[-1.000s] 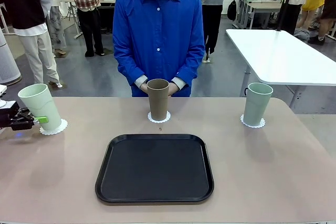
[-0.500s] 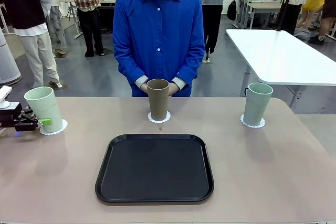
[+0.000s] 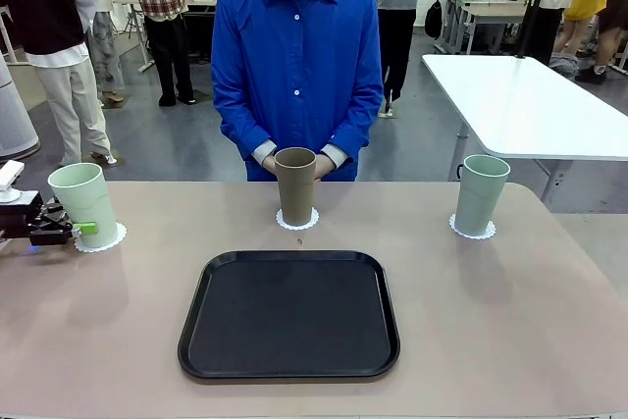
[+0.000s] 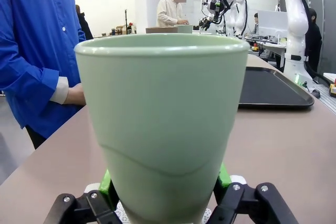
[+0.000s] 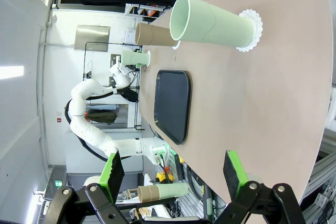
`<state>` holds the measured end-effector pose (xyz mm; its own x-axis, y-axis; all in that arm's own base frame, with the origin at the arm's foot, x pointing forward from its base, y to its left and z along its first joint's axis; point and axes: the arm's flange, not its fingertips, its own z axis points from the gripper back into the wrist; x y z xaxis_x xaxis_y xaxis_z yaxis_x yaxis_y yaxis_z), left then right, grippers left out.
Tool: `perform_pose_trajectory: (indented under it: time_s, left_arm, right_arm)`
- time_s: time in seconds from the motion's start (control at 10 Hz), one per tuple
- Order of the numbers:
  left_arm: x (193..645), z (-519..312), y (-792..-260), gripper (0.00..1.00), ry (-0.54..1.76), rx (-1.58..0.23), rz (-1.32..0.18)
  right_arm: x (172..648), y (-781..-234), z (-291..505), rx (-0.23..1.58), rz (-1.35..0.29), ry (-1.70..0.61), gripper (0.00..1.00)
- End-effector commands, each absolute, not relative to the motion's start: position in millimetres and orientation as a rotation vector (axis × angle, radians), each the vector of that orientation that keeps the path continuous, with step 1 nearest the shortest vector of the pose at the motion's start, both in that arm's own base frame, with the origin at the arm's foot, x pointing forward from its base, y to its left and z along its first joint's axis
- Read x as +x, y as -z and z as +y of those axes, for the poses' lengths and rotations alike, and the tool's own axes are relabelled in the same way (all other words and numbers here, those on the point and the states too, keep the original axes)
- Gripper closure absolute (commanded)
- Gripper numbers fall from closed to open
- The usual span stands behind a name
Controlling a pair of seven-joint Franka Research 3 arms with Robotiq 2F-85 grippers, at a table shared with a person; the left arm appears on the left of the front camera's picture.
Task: Place coasters on the table and set cups on them.
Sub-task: Take one Reusable plastic cup from the Flat Tray and place it on a coaster set by the human.
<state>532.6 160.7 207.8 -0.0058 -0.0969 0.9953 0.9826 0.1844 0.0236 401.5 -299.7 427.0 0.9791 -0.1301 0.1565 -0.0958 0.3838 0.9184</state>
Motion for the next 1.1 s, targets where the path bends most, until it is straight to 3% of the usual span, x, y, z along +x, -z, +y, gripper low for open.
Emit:
perform_pose_trajectory:
  time_s: [0.0,1.0]
  left_arm:
    - [534,159,-207,0.0,1.13,-0.957,-1.19]
    - [538,177,-215,0.0,1.096,-0.972,-1.156]
  right_arm:
    - [402,-428,-299,1.173,-0.212,0.031,0.0]
    - [402,-428,-299,1.173,-0.212,0.031,0.0]
